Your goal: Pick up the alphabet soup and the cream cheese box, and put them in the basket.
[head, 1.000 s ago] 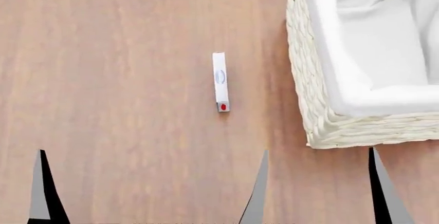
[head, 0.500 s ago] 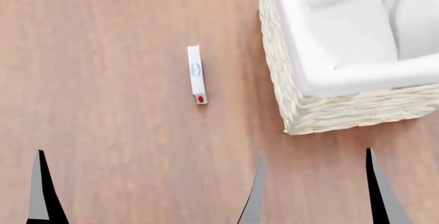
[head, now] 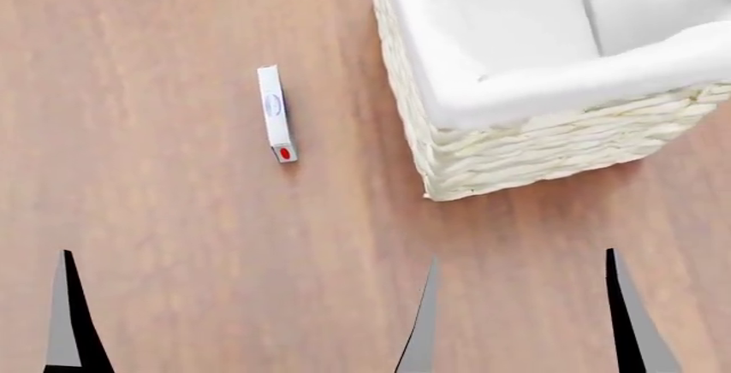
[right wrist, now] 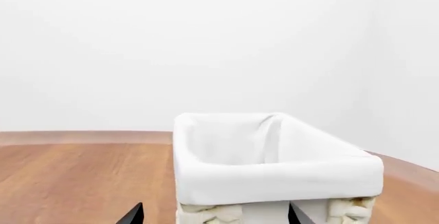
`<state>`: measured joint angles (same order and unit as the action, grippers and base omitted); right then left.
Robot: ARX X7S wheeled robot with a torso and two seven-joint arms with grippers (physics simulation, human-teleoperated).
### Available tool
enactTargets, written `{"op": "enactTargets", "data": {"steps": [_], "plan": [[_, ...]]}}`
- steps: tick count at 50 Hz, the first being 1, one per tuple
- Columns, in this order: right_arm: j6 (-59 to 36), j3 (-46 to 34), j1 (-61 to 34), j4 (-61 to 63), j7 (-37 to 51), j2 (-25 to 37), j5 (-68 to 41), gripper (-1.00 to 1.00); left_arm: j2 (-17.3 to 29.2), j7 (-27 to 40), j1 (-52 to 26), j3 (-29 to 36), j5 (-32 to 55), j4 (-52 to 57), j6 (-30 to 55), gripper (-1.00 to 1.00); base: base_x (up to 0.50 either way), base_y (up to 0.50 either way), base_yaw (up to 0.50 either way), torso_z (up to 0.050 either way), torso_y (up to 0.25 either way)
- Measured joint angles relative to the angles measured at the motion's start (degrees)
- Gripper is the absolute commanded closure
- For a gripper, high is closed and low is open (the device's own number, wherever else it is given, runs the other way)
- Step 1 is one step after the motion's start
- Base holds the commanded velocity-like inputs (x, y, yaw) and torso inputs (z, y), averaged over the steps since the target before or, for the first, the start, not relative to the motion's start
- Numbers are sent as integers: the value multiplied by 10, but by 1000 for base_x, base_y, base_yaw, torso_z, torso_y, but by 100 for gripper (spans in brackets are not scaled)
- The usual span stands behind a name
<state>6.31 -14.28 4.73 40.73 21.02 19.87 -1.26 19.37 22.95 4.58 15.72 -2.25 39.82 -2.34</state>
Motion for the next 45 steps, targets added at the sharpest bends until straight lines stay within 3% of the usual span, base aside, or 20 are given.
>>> {"op": "enactTargets", "data": {"steps": [34,45], "plan": [[-1,-10,-2,2,3,6,-1,-100,7,8,2,2,3,-1,-4,-100,0,0,-265,0,0],[4,-12,0,2,6,7,5,-100,9,10,2,3,5,-3,-6,-100,0,0,0,0,0]]}}
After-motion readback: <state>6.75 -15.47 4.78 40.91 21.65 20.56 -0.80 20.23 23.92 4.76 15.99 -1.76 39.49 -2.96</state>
